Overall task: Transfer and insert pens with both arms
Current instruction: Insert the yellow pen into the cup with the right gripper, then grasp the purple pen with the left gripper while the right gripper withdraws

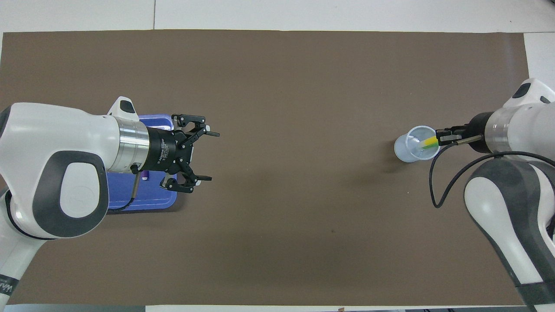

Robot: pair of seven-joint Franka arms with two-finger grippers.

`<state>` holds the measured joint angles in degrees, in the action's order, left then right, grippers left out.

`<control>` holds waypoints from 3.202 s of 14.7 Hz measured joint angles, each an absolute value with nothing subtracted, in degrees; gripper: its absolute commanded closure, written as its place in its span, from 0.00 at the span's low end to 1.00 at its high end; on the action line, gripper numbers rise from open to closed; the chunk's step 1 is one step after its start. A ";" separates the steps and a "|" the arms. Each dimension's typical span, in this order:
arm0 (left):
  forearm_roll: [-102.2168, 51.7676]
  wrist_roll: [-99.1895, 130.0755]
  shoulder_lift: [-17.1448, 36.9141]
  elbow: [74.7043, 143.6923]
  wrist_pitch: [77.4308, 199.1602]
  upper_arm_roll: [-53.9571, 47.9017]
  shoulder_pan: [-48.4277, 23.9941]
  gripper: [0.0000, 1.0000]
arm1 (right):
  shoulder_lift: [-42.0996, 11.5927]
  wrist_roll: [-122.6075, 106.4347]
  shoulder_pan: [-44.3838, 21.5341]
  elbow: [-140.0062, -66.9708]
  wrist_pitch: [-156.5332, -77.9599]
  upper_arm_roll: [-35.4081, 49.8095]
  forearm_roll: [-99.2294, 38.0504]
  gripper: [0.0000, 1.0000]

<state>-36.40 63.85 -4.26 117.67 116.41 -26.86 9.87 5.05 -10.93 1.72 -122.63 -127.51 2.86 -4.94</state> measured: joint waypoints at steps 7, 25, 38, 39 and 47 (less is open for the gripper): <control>-15.31 26.11 -0.53 118.75 115.44 -26.75 15.43 0.00 | 1.20 -10.93 1.71 -125.45 -132.66 3.05 -4.93 1.00; 5.14 -3.79 12.08 122.98 131.59 -27.16 16.75 0.12 | 1.98 -10.93 1.66 -118.97 -125.90 3.21 -4.92 0.00; 11.85 2.08 14.88 122.25 134.29 -26.93 17.02 1.00 | 2.60 0.83 1.67 -94.52 -95.68 3.25 0.98 0.00; 11.95 2.08 14.93 122.18 134.29 -26.89 17.06 1.00 | 2.45 0.89 1.67 -93.65 -94.39 3.25 1.29 0.00; 12.14 2.10 16.34 119.99 132.80 -26.62 17.16 0.00 | 1.88 1.58 1.64 -92.97 -93.18 3.30 1.40 0.00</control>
<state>12.14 2.10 16.34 119.99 132.80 -26.62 17.16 1.88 1.58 1.64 -92.97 -93.18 3.30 1.40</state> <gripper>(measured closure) 0.859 0.000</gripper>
